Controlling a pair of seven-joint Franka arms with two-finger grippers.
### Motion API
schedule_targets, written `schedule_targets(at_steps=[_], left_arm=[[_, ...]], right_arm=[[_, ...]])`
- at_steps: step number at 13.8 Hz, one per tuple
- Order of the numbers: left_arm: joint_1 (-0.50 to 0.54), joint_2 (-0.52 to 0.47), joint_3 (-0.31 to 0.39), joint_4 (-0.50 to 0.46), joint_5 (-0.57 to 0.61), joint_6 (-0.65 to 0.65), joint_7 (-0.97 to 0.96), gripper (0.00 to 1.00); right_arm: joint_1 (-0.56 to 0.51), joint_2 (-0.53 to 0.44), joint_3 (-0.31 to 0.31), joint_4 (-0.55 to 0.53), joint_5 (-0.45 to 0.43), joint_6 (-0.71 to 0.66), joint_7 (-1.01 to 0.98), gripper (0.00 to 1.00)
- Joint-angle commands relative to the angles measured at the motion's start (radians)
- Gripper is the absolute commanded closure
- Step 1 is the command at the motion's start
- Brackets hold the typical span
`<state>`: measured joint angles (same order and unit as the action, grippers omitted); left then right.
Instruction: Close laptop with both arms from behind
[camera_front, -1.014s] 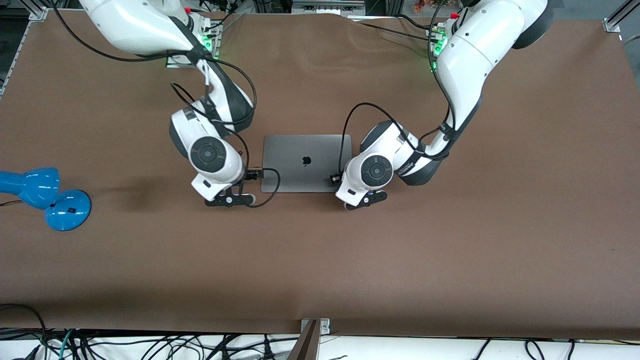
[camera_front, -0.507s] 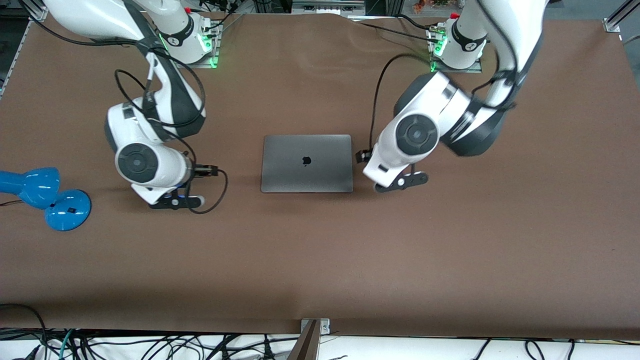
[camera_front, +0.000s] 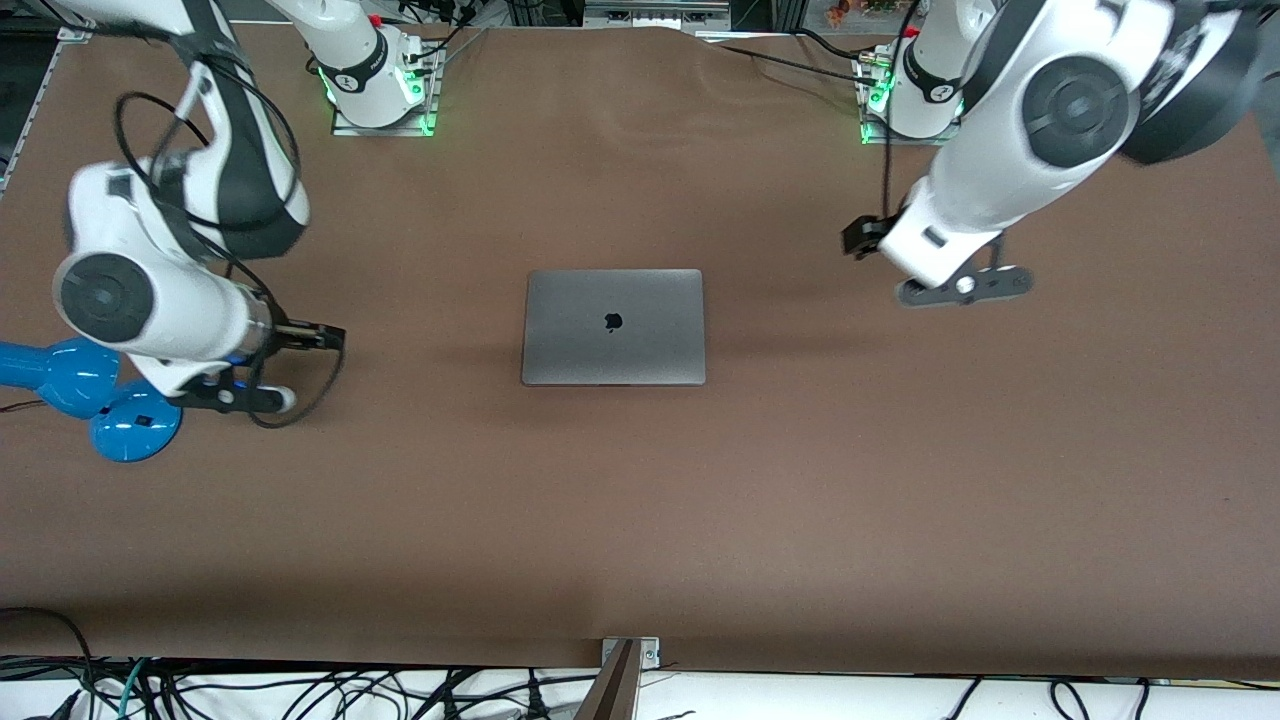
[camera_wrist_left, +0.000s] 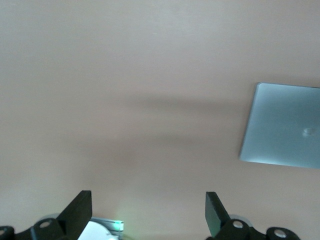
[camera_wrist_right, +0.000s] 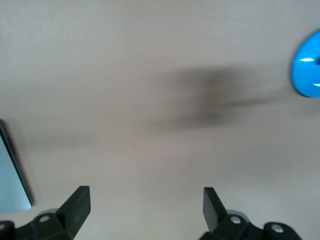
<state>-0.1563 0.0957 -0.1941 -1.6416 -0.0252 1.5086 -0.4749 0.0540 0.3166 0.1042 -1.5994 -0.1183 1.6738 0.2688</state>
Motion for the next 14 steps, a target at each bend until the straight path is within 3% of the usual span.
schedule_targets(at_steps=[1,4,8,11,14], left_arm=[[-0.005,-0.169,0.054,-0.194,-0.013,0.063,0.091,0.00],[-0.008,-0.280,0.106,-0.287,-0.013,0.105,0.154,0.00],[-0.066,-0.289,0.266,-0.245,-0.013,0.074,0.274,0.00],[-0.052,-0.248,0.272,-0.167,-0.009,0.035,0.323,0.00],[-0.048,-0.222,0.271,-0.123,0.036,-0.002,0.321,0.00]], right_arm=[[-0.049,-0.170,-0.024,-0.091,0.022,-0.008,-0.013,0.00],[-0.056,-0.295,-0.087,-0.106,0.022,-0.031,-0.057,0.00],[-0.056,-0.366,-0.129,-0.025,0.041,-0.189,-0.192,0.00],[-0.043,-0.358,-0.173,-0.005,0.071,-0.203,-0.177,0.00],[-0.037,-0.343,-0.173,-0.002,0.077,-0.198,-0.171,0.00]])
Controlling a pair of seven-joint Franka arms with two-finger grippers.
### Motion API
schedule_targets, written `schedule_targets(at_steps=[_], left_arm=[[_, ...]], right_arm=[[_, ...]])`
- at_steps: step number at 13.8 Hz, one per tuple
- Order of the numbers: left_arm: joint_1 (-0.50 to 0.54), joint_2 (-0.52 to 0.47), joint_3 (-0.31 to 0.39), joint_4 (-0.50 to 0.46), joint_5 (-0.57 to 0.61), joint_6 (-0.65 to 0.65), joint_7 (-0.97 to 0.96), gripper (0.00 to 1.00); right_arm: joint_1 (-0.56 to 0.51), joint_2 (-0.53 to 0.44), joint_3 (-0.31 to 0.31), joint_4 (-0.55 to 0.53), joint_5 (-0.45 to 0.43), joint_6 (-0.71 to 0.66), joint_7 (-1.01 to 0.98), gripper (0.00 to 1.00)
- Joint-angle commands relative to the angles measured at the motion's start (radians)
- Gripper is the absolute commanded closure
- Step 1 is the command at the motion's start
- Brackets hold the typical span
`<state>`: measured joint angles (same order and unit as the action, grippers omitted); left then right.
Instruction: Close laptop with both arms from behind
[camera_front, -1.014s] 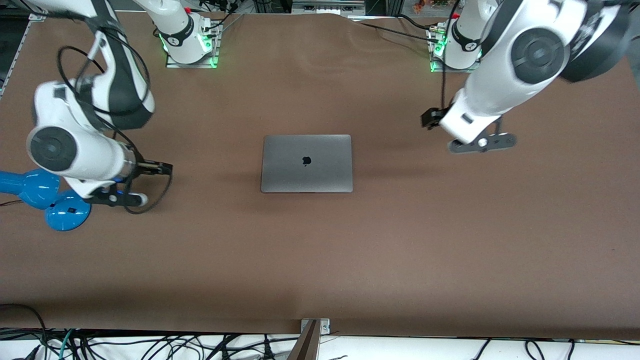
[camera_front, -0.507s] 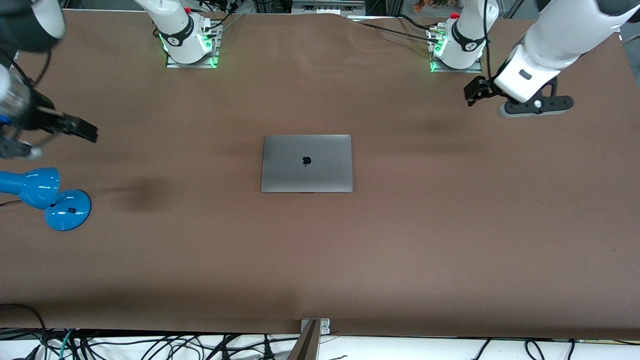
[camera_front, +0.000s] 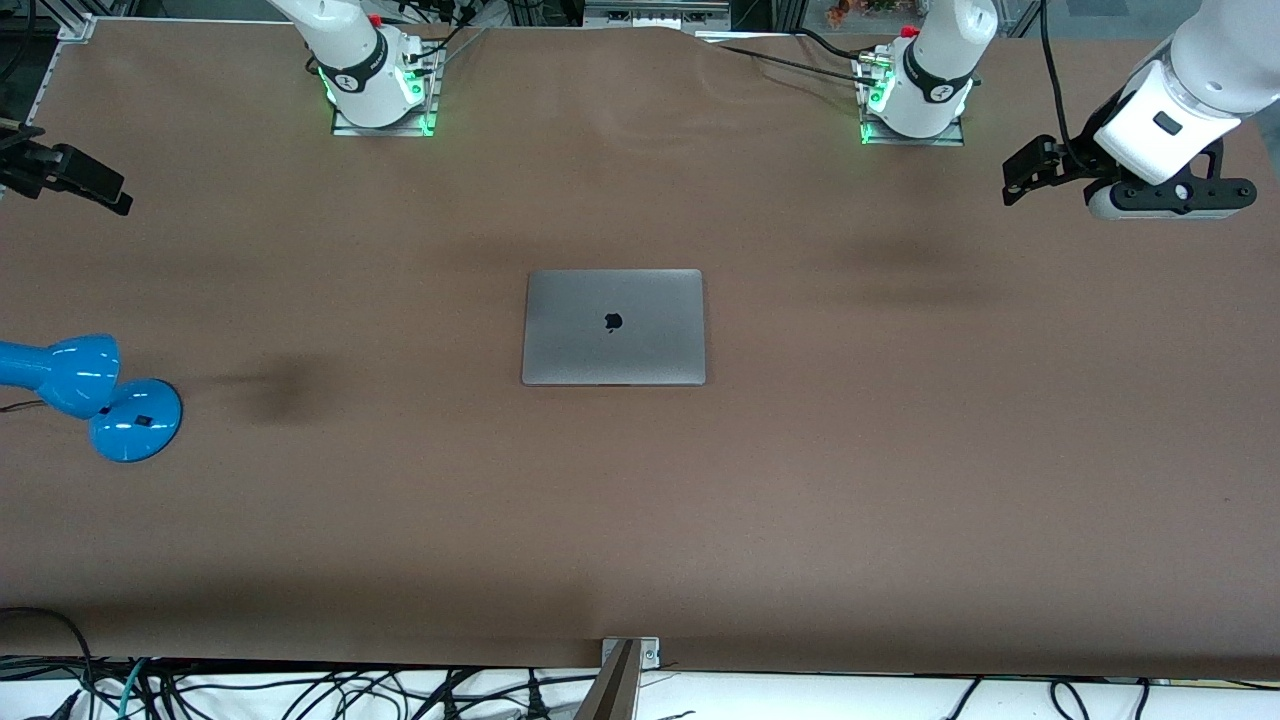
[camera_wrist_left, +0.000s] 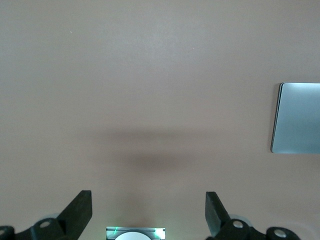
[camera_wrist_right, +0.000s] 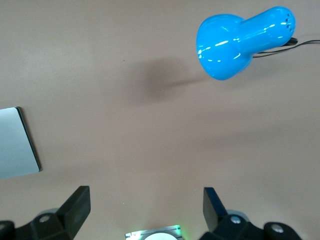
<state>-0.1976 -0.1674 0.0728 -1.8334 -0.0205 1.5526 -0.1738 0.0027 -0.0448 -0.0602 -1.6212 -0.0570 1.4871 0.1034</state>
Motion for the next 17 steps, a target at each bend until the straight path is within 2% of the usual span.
schedule_targets(at_steps=[1,5,8,17], left_arm=[[-0.006,0.045,0.001,0.078,0.051,-0.054,0.019,0.00],[0.016,0.045,-0.004,0.079,0.045,-0.057,0.025,0.00],[0.081,0.051,-0.076,0.079,0.045,-0.057,0.030,0.00],[0.078,0.060,-0.077,0.082,0.043,-0.057,0.031,0.00]], right_arm=[[0.014,0.026,-0.006,0.023,0.017,-0.005,-0.005,0.00],[0.014,0.031,-0.006,0.023,0.017,-0.004,-0.005,0.00],[0.014,0.031,-0.004,0.024,0.017,-0.004,-0.005,0.00],[0.013,0.032,-0.006,0.024,0.034,-0.005,-0.007,0.00]])
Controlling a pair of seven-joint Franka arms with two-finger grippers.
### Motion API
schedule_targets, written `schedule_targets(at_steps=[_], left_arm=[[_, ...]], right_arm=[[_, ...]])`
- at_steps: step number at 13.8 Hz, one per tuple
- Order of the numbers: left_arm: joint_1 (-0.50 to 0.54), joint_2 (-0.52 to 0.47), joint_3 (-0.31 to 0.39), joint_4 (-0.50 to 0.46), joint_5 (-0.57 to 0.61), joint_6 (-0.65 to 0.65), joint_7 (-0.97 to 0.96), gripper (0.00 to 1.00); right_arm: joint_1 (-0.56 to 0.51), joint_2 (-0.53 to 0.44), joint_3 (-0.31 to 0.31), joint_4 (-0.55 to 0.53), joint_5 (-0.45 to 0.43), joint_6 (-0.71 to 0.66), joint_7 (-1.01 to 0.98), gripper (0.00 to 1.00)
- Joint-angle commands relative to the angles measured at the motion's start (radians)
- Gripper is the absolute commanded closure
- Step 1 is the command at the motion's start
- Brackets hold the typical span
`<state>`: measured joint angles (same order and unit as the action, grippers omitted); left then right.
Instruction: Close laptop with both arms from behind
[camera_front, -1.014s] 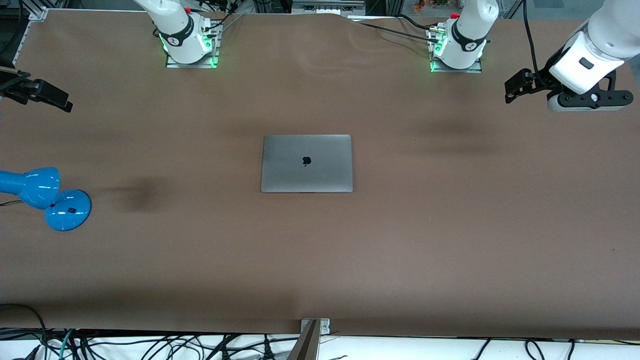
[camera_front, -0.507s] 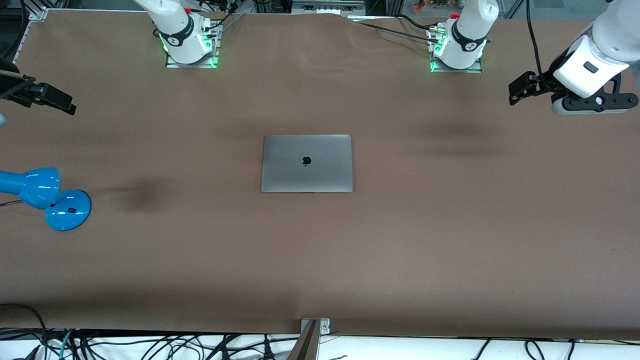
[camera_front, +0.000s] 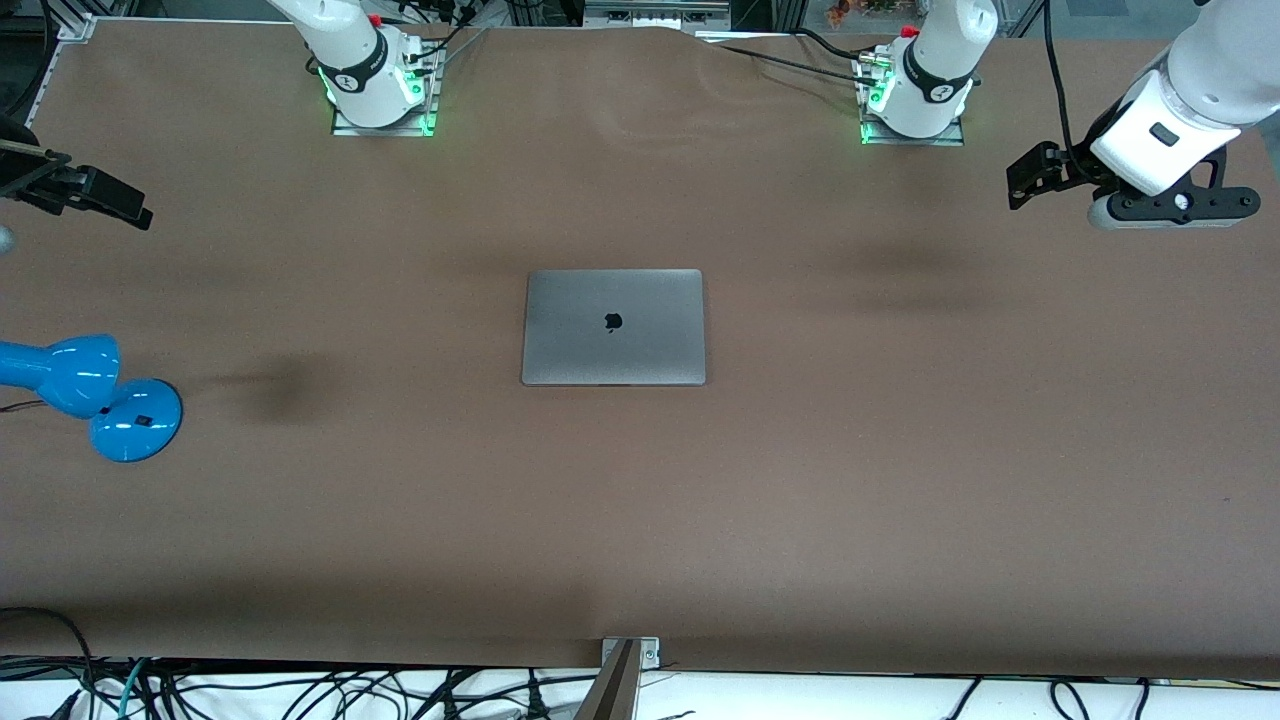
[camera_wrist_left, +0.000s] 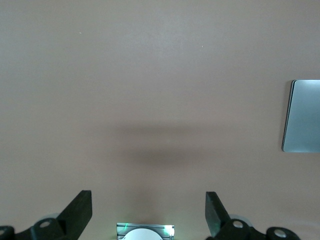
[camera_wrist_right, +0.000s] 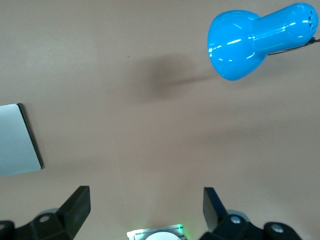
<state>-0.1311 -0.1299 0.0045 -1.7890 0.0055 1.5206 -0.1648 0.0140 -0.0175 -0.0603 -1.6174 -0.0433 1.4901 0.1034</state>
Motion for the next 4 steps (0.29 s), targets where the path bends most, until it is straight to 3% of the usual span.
schedule_targets(at_steps=[1,4], left_arm=[[0.010,0.023,-0.009,0.037,0.017,-0.025,0.021,0.00],[0.010,0.023,-0.009,0.037,0.017,-0.025,0.021,0.00]], right_arm=[[0.001,0.005,-0.006,0.019,0.020,-0.008,-0.007,0.00],[0.001,0.005,-0.006,0.019,0.020,-0.008,-0.007,0.00]])
